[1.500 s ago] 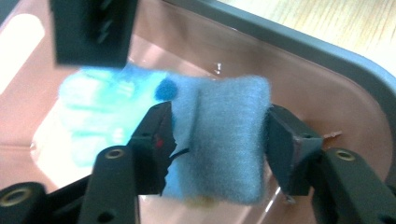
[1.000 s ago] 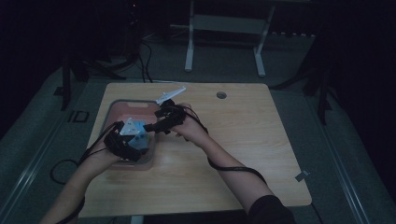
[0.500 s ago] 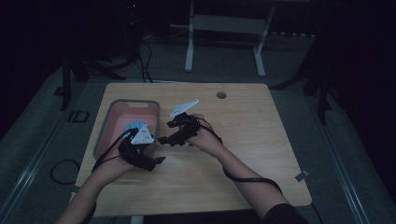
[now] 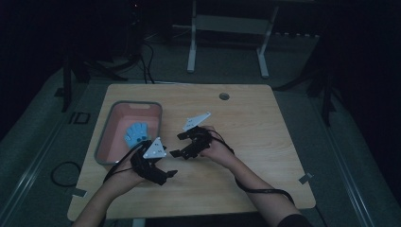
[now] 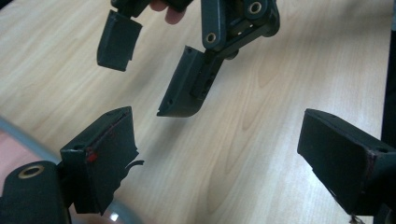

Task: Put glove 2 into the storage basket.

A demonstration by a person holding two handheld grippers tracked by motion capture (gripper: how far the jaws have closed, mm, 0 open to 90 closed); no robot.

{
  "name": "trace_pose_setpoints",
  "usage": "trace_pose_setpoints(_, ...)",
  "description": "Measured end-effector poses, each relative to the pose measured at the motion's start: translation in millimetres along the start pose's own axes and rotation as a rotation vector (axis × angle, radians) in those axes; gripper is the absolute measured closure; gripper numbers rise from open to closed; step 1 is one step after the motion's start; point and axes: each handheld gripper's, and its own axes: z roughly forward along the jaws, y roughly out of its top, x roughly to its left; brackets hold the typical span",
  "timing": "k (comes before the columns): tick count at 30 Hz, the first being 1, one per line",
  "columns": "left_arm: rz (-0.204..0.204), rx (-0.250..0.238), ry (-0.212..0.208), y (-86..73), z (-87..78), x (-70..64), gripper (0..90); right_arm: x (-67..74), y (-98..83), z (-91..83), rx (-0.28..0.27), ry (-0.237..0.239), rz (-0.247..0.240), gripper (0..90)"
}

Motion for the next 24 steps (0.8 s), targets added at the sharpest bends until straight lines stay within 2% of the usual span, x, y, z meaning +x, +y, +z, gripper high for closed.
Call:
trace_pose_setpoints(9, 0.006, -0.015, -0.047, -3.9, 15.4, -14.8, 11.9, 0.1, -23.3, 0.2, 0.031, -0.011, -0.008, 17.5)
trace_pose_setpoints(13, 0.017, -0.017, -0.06, -7.6, 23.2, -19.8, 11.3, 3.3, -31.9, 0.3, 0.018, -0.015, -0.009, 17.6)
trace_pose_setpoints(15, 0.022, -0.014, -0.064, -8.1, 26.0, -22.0, 10.8, 5.6, -34.9, -1.3, 0.017, -0.001, -0.023, 17.6)
trace_pose_setpoints(18, 0.025, -0.017, -0.078, -8.6, 29.0, -25.1, 10.8, 7.6, -37.6, -3.4, 0.019, -0.005, -0.033, 17.7)
trace_pose_setpoints(24, 0.031, -0.02, -0.091, -11.0, 34.8, -29.9, 10.8, 9.5, -49.9, -3.0, 0.026, -0.004, -0.022, 17.6)
